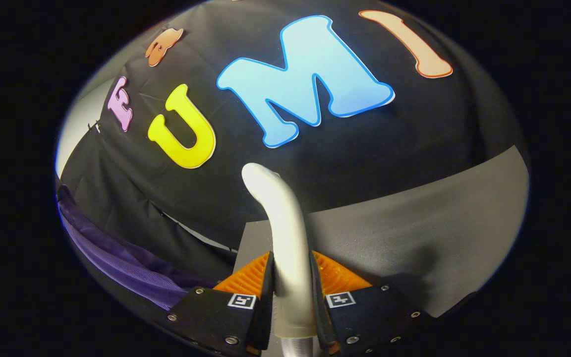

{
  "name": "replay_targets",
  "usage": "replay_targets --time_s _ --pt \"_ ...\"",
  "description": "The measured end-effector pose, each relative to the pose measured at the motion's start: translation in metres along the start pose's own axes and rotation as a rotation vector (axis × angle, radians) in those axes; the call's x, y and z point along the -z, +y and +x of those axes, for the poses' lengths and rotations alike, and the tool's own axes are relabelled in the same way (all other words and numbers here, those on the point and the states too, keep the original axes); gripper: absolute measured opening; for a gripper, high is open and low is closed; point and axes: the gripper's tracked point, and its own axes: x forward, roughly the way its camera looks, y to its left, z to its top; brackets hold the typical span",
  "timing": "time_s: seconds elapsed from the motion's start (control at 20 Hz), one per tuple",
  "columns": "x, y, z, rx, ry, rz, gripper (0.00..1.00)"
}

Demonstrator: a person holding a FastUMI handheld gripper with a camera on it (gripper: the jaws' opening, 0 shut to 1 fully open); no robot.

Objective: Iron the clothes twice with a garment steamer, once on the left side and once on the right side.

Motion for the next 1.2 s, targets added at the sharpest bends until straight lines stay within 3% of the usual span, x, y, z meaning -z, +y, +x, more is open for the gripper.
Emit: replay_targets --time_s 0.35,0.55,0.7,1.2 --pt "0.024 0.029 -0.041 -0.074 -0.072 -0.042 0.35" --pt "0.034 0.026 -0.076 -0.009 -0.205 -0.091 0.35" --pt "0.045 0.038 -0.112 -0.039 -0.278 -0.061 0.34" --pt "0.120 0.090 -0.200 -0.084 -0.446 -0.154 0.34"
